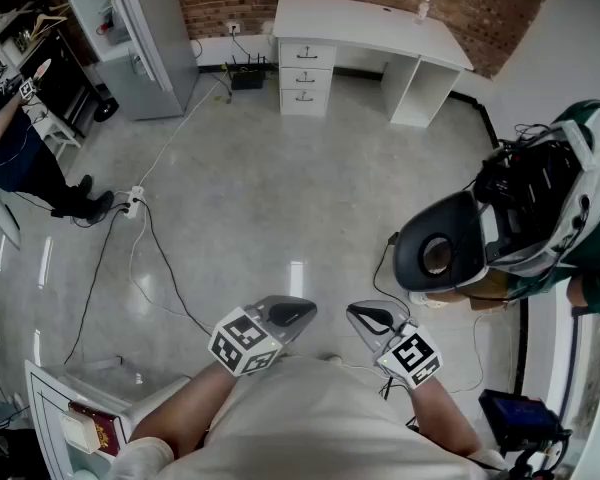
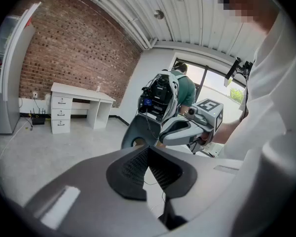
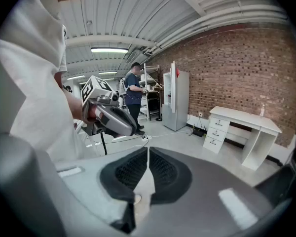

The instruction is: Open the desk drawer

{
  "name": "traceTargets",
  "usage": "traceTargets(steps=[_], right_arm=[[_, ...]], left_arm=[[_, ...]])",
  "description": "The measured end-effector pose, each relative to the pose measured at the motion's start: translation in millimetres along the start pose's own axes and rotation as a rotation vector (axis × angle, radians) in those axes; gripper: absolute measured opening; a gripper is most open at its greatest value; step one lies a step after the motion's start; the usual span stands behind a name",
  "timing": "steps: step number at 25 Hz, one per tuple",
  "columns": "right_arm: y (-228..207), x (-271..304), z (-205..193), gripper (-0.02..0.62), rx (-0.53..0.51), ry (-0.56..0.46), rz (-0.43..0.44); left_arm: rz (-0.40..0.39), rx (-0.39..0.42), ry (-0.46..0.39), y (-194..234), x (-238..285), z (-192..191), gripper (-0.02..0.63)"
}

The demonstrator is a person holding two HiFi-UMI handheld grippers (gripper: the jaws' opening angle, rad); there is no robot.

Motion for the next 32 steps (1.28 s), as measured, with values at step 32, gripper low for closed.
traceTargets(steps=[32], right_arm=[[-276, 282, 225, 0.069, -0.034, -0.034, 0.050]], left_arm=[[0.165, -0.083, -0.020, 408, 31, 84, 0.040]])
Point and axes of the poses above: the fingertips, and each gripper's own axes: x forward along the fingers, y to its left, z out of its top, the point moved 2 cm from there along -x, backward along the fingers, and after that the axes turned 11 degrees about x, right-handed, at the moved point
